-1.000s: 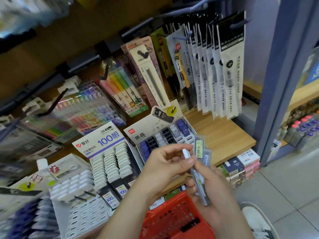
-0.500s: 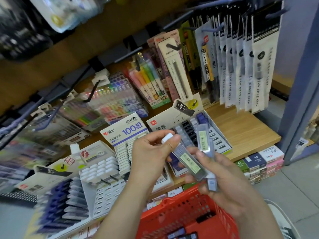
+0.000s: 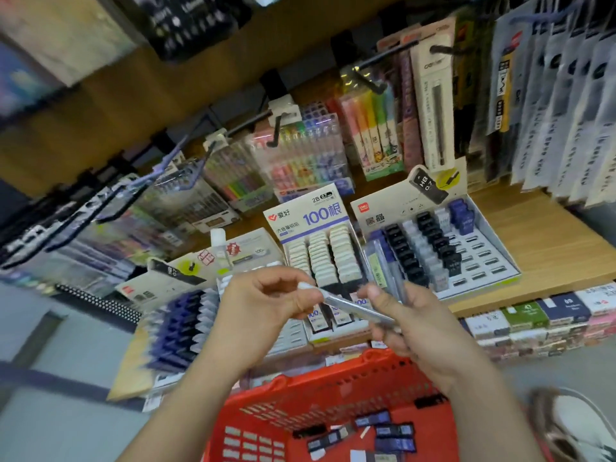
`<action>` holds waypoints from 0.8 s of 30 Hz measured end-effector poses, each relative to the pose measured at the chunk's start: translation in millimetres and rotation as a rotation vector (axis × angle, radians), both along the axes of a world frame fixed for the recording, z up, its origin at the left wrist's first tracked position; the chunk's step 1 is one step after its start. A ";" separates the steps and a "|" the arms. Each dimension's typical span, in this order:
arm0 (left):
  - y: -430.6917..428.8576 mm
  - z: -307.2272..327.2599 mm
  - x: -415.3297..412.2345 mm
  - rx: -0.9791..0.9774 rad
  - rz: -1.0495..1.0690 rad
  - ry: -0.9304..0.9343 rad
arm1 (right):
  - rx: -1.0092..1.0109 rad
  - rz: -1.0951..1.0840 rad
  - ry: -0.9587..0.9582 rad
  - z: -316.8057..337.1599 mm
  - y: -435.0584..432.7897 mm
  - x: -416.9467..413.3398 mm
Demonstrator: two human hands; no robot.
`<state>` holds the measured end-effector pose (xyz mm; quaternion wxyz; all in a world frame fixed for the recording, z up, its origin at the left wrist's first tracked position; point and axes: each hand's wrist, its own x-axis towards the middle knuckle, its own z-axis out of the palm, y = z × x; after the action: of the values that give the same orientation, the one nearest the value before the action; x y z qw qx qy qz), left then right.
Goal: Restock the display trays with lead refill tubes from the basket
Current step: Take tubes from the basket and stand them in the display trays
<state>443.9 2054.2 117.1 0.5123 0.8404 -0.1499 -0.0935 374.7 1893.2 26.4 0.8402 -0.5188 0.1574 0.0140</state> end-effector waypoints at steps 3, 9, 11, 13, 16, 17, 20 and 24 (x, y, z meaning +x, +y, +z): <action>22.6 -3.4 2.6 0.045 0.090 -0.128 | -0.053 -0.072 0.028 -6.5 7.5 4.3; 80.8 -18.6 25.0 0.399 0.218 -0.383 | -0.006 -0.089 0.064 -13.4 11.9 7.6; 92.9 -25.4 28.9 0.462 0.220 -0.424 | -0.023 -0.090 0.046 -14.4 20.1 10.4; 102.3 -32.8 33.7 0.530 0.195 -0.437 | -0.037 -0.084 0.025 -13.5 30.2 13.3; 113.0 -39.2 39.0 0.588 0.126 -0.418 | -0.044 -0.036 -0.006 -9.8 46.6 19.3; 116.6 -39.7 40.4 0.603 0.115 -0.408 | -0.063 -0.019 -0.005 -9.3 52.8 21.4; 125.0 -41.3 48.6 0.582 0.117 -0.377 | -0.096 0.005 0.011 -14.0 67.7 25.3; 120.9 -52.4 63.0 0.427 0.143 -0.293 | -0.115 -0.009 0.037 -26.0 71.5 26.2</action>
<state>506.9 2175.0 64.8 0.3016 0.9425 -0.1394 0.0360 400.8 1964.7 0.4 0.8059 -0.5651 0.1760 0.0108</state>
